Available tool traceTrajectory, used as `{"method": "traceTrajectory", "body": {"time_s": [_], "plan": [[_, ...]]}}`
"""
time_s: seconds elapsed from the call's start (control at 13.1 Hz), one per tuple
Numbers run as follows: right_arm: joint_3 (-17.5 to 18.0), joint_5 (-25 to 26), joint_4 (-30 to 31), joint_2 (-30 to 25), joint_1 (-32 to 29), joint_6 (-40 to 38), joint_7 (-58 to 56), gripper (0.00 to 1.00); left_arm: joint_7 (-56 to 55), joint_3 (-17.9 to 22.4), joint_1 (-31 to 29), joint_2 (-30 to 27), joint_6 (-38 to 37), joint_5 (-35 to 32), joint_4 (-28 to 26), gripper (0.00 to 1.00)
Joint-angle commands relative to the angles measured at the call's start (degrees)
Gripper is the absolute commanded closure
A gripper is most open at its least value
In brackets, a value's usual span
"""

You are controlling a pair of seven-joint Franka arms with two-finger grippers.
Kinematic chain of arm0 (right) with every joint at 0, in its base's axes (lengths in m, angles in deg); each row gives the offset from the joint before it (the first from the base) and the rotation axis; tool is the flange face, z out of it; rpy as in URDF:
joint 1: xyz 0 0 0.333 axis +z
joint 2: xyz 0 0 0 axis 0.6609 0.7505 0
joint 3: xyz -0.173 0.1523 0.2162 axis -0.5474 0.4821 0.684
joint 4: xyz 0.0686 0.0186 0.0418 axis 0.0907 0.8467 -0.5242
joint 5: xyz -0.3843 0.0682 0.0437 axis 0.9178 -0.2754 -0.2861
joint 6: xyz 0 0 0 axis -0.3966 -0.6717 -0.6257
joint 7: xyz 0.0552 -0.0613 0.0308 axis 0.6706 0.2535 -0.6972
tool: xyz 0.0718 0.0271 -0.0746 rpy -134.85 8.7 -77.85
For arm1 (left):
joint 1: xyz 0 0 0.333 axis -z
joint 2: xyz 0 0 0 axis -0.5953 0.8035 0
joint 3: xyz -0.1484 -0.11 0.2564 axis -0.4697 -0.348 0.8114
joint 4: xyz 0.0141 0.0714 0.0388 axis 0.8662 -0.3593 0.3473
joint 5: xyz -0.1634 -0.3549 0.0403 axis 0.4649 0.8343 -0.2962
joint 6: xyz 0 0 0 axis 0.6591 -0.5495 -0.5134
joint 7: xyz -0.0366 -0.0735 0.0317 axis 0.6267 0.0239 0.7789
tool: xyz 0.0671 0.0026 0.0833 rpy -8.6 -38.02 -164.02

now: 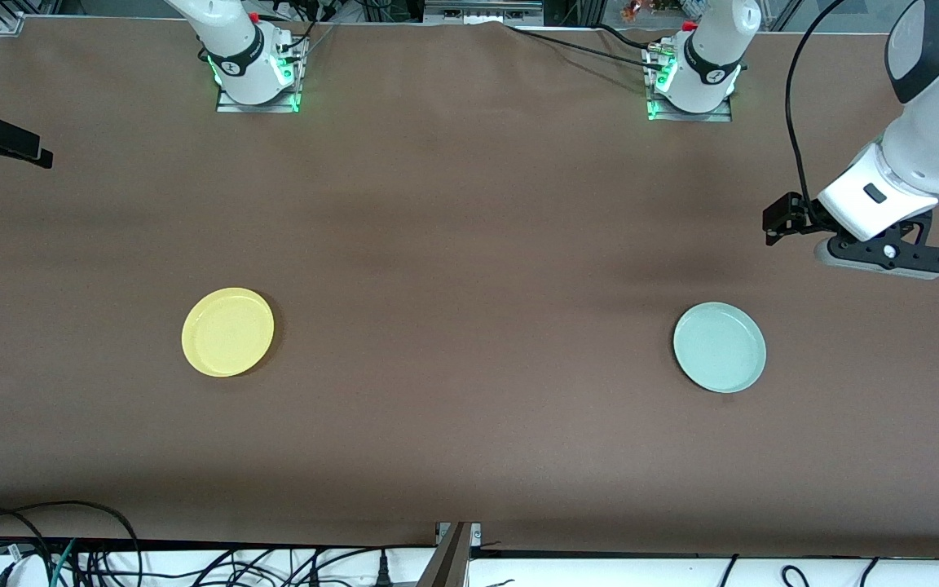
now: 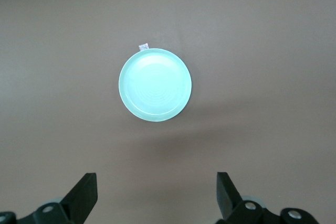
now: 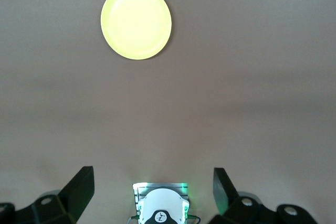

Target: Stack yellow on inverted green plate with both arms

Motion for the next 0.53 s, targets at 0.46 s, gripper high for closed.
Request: {"method": "traceTrajectory", "body": {"time_s": [0.46], "plan": [[0.35,-0.24,-1.02,0.32,-0.39,-0.21,-0.22,0.00,1.02,-0.38,0.16,2.41,-2.41,-1.41,4.11,0.00]]}}
